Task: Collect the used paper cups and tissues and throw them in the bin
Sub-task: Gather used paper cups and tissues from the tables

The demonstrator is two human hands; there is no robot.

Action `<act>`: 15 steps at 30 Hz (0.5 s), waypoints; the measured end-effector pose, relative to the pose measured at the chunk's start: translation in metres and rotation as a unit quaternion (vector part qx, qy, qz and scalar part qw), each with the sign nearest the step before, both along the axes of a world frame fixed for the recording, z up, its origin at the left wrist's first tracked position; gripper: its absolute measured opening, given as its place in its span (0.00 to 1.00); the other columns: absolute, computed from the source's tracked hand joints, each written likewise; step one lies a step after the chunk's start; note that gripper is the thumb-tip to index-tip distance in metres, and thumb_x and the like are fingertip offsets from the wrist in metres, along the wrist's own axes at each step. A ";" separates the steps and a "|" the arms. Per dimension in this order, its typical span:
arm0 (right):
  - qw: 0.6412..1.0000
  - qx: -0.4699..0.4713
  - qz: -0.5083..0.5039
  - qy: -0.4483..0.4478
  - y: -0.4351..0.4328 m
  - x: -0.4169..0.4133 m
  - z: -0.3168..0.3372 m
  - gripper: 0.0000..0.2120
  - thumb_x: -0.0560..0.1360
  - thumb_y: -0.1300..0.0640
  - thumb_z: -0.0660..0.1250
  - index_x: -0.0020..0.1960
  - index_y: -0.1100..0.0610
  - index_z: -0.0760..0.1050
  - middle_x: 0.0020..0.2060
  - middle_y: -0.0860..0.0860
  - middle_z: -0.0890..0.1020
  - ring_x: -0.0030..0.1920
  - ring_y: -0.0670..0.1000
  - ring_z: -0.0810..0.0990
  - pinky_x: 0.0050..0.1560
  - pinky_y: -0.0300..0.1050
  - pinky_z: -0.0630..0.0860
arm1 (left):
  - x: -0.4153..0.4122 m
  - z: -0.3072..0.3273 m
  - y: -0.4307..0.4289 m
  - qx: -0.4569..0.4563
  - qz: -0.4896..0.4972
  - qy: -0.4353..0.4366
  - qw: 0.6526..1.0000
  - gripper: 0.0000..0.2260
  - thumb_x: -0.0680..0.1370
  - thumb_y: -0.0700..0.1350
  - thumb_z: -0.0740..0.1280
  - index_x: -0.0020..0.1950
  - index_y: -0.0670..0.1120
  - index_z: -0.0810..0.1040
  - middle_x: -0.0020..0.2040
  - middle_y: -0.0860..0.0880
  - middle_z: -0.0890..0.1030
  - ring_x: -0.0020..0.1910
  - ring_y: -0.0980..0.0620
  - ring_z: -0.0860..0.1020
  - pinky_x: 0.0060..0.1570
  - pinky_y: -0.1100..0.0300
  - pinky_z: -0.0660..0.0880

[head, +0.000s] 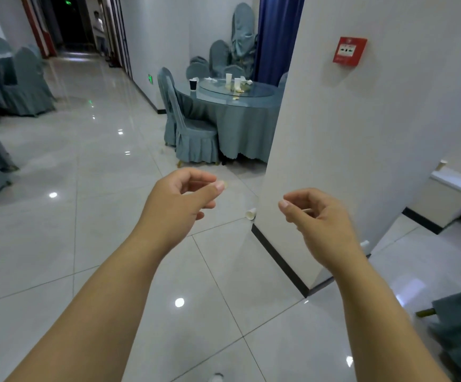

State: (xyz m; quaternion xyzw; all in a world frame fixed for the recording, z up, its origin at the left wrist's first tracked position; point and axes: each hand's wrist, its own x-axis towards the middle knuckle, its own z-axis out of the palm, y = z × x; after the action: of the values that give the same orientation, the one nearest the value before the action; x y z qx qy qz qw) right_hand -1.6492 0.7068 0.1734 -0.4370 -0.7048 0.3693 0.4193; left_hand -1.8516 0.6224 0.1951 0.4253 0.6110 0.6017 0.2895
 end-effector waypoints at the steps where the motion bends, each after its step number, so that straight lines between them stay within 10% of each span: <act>1: 1.000 0.002 -0.001 -0.001 0.022 -0.013 -0.002 0.05 0.74 0.50 0.69 0.49 0.49 0.79 0.42 0.45 0.82 0.36 0.41 0.79 0.33 0.31 0.74 | -0.013 -0.002 0.022 0.002 0.003 -0.002 1.000 0.05 0.73 0.48 0.72 0.48 0.51 0.80 0.45 0.52 0.83 0.43 0.52 0.83 0.48 0.53 0.79; 15: 0.999 -0.003 0.050 -0.017 0.323 -0.232 0.014 0.05 0.74 0.47 0.69 0.48 0.47 0.79 0.42 0.43 0.82 0.44 0.44 0.80 0.41 0.38 0.75 | -0.211 0.006 0.298 -0.003 0.059 0.009 0.998 0.06 0.74 0.48 0.71 0.49 0.51 0.80 0.46 0.50 0.83 0.44 0.52 0.83 0.49 0.53 0.80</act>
State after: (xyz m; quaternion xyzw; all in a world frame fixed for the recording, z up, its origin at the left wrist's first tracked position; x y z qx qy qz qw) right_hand -1.8813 1.0294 0.1878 -0.4087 -0.7314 0.3843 0.3876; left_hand -2.0626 0.9201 0.2013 0.3932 0.6390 0.6122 0.2495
